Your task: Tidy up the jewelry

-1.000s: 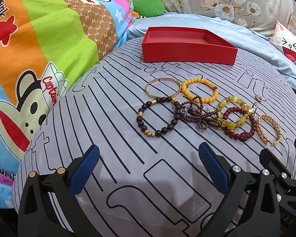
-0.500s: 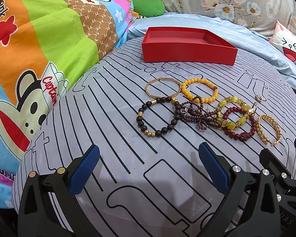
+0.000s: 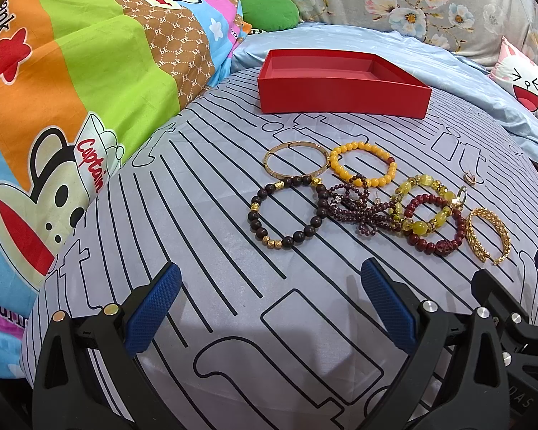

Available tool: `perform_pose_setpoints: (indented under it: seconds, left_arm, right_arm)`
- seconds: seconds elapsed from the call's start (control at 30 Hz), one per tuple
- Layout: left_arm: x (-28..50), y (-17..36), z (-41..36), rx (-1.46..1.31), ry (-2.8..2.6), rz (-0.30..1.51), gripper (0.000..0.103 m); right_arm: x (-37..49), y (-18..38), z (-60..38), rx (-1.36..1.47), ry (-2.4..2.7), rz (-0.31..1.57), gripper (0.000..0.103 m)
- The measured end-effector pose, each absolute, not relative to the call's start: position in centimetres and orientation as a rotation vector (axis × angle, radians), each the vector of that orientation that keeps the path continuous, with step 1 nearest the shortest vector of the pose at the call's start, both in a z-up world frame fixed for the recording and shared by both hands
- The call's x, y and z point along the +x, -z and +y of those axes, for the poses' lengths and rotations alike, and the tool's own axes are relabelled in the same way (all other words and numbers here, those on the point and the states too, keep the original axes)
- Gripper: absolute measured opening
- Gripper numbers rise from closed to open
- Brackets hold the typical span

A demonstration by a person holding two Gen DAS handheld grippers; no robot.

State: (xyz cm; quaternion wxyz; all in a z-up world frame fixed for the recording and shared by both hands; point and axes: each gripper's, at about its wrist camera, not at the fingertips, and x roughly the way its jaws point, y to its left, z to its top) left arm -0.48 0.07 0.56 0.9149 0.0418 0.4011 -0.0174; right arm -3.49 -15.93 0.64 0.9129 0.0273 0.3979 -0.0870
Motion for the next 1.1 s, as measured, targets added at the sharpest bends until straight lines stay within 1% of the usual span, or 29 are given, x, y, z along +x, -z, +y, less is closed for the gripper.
perform_pose_setpoints:
  seconds: [0.27,0.47,0.63,0.87,1.1]
  left_arm:
    - [-0.6,-0.9,3.1,-0.022,-0.007,0.826,0.096]
    - [0.0,-1.0,5.2,-0.02,-0.017,0.838,0.096]
    - [1.3,-1.4,5.3,0.009,0.006,0.833,0.096]
    - [5.1,-2.3,4.0,0.009,0.041,0.823,0.096]
    - [7.9,-1.2,1.5,0.057,0.085,0.842,0.096]
  right_arm:
    - [-3.3,-1.0,-15.8,0.063,0.174,0.825,0.096]
    - [-3.0,-0.6,-15.8,0.059,0.162,0.841,0.096]
    - [-2.7,-0.5,-15.8,0.052,0.165,0.861,0.096]
    - [-1.8,-0.8,-16.3,0.065,0.171,0.868,0.096]
    - [-1.0,-0.7,-16.9,0.077,0.164,0.878,0.096]
